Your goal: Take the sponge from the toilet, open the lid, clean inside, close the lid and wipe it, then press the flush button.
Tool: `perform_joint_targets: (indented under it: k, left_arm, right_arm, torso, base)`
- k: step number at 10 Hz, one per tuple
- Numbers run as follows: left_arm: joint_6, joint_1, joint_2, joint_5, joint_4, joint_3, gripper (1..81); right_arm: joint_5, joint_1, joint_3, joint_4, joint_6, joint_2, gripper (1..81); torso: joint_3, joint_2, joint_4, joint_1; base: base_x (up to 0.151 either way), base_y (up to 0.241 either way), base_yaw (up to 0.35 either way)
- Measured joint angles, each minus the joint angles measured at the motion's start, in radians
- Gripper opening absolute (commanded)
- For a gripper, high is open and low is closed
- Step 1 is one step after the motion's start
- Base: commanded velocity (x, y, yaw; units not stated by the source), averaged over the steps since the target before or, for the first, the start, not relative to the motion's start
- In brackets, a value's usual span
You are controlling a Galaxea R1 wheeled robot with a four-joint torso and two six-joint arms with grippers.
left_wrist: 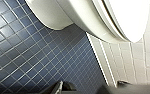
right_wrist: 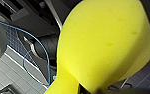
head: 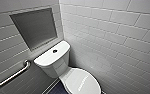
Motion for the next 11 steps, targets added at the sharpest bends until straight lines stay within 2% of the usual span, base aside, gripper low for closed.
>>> perform_joint_targets:
  k: [2,4,5,8,11]
  left_arm:
    - [-0.005,-0.015,0.056,0.051,-0.011,-0.06,81.1]
    - [-0.007,-0.061,0.074,0.076,-0.02,-0.081,81.1]
    - [-0.007,-0.079,0.076,0.08,-0.024,-0.083,81.1]
    - [-0.008,-0.098,0.108,0.106,-0.032,-0.085,81.1]
    - [-0.008,-0.118,0.119,0.107,-0.1,-0.087,81.1]
  right_arm:
    - [0.0,0.008,-0.018,0.0,0.0,0.01,1.0]
    - [0.001,0.018,-0.025,0.0,0.0,0.009,1.0]
    - [0.002,0.022,-0.026,0.0,0.0,0.009,1.0]
    - [0.0,0.023,-0.026,0.0,0.0,0.012,1.0]
    - [0.001,0.026,-0.046,0.0,0.0,0.028,1.0]
  torso:
    - [-0.042,0.0,0.0,0.001]
    - [-0.054,0.0,-0.003,0.001]
    - [-0.055,0.0,-0.016,0.001]
    - [-0.056,0.0,-0.084,0.001]
    - [-0.056,0.0,-0.088,0.001]
  base:
    - [0.0,0.0,0.0]
    - [0.0,0.0,0.0]
    - [0.0,0.0,0.0]
    - [0.0,0.0,0.0]
    - [0.0,0.0,0.0]
